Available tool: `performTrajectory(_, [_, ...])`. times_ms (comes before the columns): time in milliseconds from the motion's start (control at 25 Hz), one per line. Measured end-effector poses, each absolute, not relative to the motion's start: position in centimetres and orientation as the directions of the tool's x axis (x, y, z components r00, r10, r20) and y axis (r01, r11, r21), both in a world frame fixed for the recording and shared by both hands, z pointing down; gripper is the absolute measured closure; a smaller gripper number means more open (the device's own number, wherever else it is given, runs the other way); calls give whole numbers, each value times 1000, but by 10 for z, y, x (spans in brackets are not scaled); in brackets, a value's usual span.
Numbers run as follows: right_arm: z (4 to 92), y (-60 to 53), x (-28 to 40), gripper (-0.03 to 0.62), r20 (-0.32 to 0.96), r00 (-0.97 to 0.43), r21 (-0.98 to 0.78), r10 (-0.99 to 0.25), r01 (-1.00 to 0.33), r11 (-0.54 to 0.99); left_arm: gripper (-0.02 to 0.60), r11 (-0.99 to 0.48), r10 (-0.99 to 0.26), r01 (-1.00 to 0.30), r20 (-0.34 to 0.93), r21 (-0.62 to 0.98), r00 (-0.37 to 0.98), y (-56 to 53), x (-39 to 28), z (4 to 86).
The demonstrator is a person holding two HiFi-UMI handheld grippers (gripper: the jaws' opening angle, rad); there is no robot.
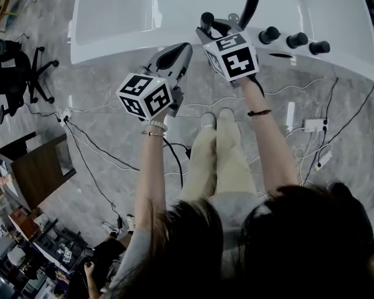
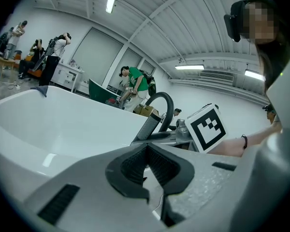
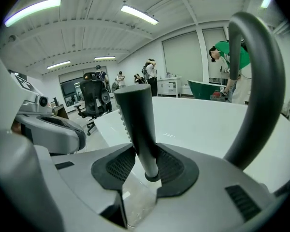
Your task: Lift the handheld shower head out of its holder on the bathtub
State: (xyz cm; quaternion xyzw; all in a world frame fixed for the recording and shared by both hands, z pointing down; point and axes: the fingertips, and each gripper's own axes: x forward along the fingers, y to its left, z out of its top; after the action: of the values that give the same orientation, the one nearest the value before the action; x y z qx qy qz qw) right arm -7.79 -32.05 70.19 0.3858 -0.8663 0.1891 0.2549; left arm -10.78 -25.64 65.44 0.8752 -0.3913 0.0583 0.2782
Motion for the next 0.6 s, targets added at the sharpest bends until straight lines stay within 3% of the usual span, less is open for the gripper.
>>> performTrajectory(600, [631, -310, -72, 464, 544, -587, -141, -599, -768, 625, 575, -543, -671, -716, 287, 439, 684, -252, -101, 598])
